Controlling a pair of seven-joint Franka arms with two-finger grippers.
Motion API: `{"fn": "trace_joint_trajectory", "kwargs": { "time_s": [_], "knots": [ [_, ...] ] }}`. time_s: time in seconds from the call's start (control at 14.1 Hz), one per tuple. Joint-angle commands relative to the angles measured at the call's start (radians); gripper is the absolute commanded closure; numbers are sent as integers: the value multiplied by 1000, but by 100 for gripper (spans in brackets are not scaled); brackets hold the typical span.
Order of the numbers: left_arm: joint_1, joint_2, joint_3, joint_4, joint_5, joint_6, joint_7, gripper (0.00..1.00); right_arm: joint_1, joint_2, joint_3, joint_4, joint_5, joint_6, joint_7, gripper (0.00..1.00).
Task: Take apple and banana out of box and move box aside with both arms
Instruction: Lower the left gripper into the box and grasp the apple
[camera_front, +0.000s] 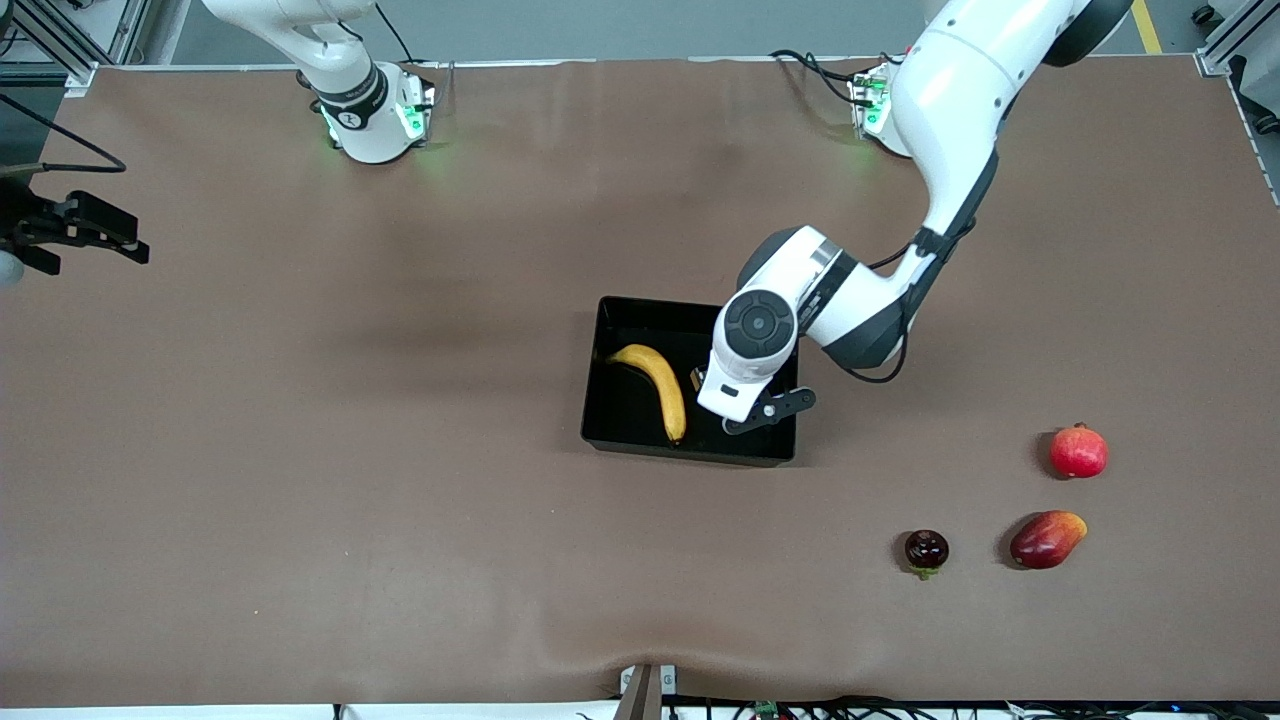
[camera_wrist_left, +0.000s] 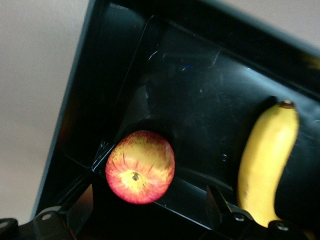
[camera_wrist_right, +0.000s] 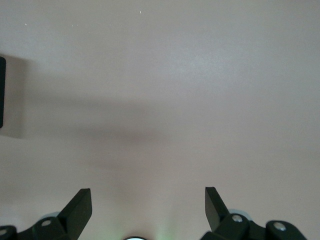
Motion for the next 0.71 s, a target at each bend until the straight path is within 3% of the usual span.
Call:
{"fn": "trace_joint_trajectory", "kwargs": {
  "time_s": [0.0, 0.64],
  "knots": [
    [-2, 22, 6, -10, 49, -5, -68, 0, 6, -10, -7, -5, 11, 1, -9, 0],
    [-30, 85, 6, -16, 71, -5, -159, 0, 68, 4, -7, -6, 12, 16, -1, 0]
  ]
}}
